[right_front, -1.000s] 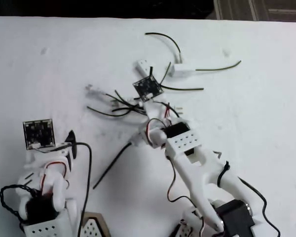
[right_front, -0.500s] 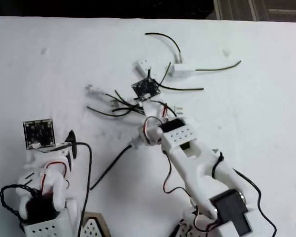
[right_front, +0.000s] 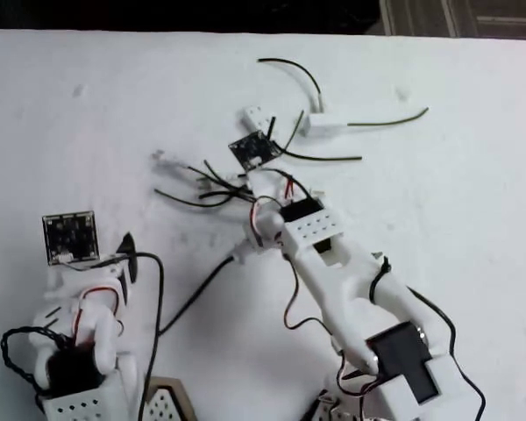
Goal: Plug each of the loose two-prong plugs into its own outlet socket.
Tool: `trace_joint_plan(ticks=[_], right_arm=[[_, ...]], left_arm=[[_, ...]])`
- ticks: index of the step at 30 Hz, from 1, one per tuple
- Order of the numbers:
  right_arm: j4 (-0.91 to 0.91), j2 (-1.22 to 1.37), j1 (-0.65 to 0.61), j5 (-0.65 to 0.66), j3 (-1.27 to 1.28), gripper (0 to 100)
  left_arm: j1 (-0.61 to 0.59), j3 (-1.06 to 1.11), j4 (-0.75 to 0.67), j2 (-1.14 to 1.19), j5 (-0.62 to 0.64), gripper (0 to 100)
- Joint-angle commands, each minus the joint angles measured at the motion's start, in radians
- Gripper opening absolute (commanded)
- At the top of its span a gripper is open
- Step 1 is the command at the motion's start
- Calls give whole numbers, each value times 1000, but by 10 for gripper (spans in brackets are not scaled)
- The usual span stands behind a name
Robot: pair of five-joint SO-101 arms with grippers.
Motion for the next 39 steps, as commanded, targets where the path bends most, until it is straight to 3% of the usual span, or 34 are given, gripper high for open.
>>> trace_joint_plan(ticks=[1,11,16,21,33,39], right_arm=[[25,10,-16,3,-8,18],[119,-274,21,3,-9,18],[168,-463,102,32,-55,17],[185,-472,231,68,-222,17],[39,27,515,48,-651,18],[41,259,613,-141,-839,18]], left_arm=[[-5,-5,-26,-7,-9,218],[-5,-5,-25,-7,-9,219],[-5,-3,-25,-7,-9,219],[-4,-3,-25,-7,-9,219],[-4,-2,-23,-7,-9,219],[-2,18,-51,-7,-11,219]])
